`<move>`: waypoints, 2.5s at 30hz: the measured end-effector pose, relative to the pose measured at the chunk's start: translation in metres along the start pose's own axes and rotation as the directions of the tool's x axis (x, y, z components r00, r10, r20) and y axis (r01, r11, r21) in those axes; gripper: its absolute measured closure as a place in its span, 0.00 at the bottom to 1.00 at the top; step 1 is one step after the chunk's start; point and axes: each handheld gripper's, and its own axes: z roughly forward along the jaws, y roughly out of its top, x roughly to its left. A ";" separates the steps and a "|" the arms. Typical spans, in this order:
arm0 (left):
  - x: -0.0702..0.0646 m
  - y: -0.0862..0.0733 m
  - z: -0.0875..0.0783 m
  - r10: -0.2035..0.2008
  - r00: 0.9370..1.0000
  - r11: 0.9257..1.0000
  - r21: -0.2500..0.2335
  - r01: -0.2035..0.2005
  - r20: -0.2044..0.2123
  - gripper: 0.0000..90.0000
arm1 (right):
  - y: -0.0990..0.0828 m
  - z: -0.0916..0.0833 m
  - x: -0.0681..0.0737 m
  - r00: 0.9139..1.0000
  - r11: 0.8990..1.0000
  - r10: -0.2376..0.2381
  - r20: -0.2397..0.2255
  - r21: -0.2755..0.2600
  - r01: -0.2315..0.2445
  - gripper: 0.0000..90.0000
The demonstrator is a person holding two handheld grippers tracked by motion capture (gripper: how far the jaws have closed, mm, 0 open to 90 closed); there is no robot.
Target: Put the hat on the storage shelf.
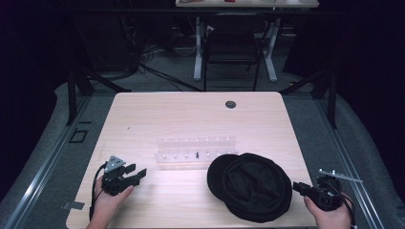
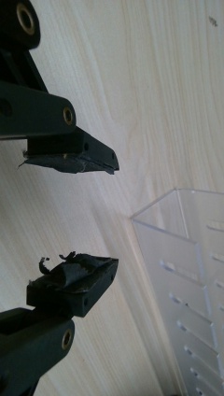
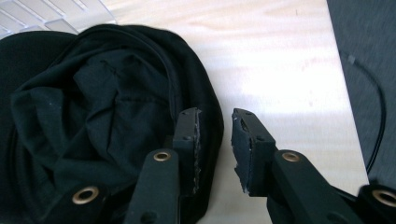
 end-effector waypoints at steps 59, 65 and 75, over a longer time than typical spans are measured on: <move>-0.006 -0.001 0.005 0.014 1.000 0.999 0.033 -0.014 0.016 0.54 | 0.054 0.024 0.007 1.000 0.943 -0.010 0.005 0.333 0.008 0.98; -0.006 -0.001 0.005 0.015 1.000 0.999 0.033 -0.016 0.012 0.54 | 0.061 0.018 0.013 1.000 0.944 -0.027 0.009 0.329 0.023 0.97; -0.006 -0.001 0.005 0.014 1.000 0.999 0.039 -0.014 0.018 0.54 | 0.067 0.007 0.018 0.999 0.945 -0.047 -0.001 0.325 0.044 0.97</move>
